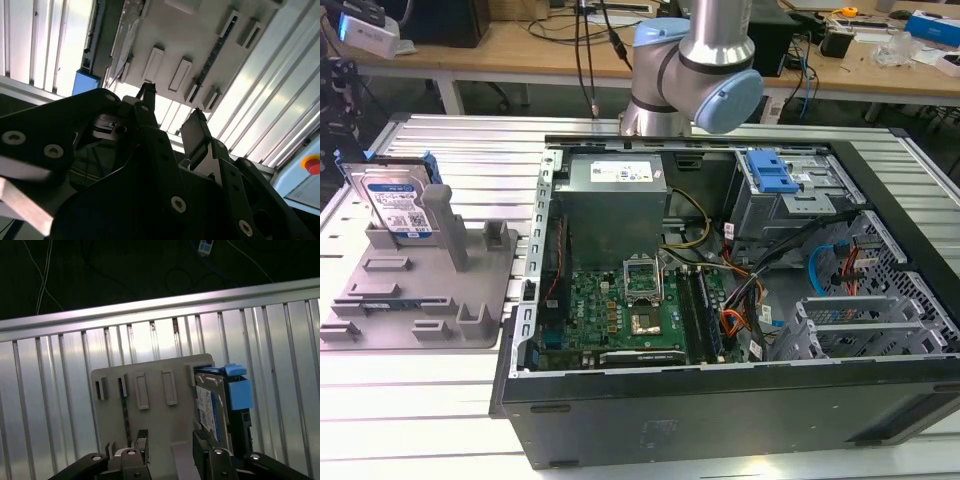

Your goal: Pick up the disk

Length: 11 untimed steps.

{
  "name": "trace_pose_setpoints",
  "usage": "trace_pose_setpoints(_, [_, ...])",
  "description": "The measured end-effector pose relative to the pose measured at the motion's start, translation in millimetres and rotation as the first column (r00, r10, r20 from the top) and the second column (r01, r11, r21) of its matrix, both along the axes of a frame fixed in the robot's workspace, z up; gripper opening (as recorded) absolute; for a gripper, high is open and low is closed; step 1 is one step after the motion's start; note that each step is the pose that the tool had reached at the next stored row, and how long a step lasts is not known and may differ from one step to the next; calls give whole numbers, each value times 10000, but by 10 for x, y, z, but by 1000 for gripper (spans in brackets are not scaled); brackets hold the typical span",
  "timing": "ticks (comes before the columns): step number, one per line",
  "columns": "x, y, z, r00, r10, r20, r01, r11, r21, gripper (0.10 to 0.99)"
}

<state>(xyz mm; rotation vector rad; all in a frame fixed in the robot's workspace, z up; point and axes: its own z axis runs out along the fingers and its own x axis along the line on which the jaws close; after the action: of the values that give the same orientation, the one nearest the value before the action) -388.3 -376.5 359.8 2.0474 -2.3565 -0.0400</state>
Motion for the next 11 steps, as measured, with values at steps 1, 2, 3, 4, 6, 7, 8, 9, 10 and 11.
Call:
trace_pose_setpoints(1, [-8,36,0,10000,0,3,0,10000,0,482])
trace_pose_setpoints(2, [-23,105,1,10000,3,8,-3,10000,-1,482])
trace_pose_setpoints(3, [-30,144,1,10000,2,11,-2,10000,-1,482])
trace_pose_setpoints(4, [-37,181,1,10000,0,15,0,10000,-1,482])
trace_pose_setpoints(6, [-66,379,0,10000,1,38,-1,10000,-1,482])
trace_pose_setpoints(7, [-75,463,-1,10000,3,51,-3,10000,0,482])
trace_pose_setpoints(8, [-82,516,-1,10000,2,57,-2,10000,0,482])
trace_pose_setpoints(9, [-91,571,-2,10000,5,63,-5,10000,-2,482])
trace_pose_setpoints(10, [-125,604,-6,10000,17,66,-16,10000,-21,482])
trace_pose_setpoints(11, [-144,607,-11,10000,45,67,-44,10000,-27,482])
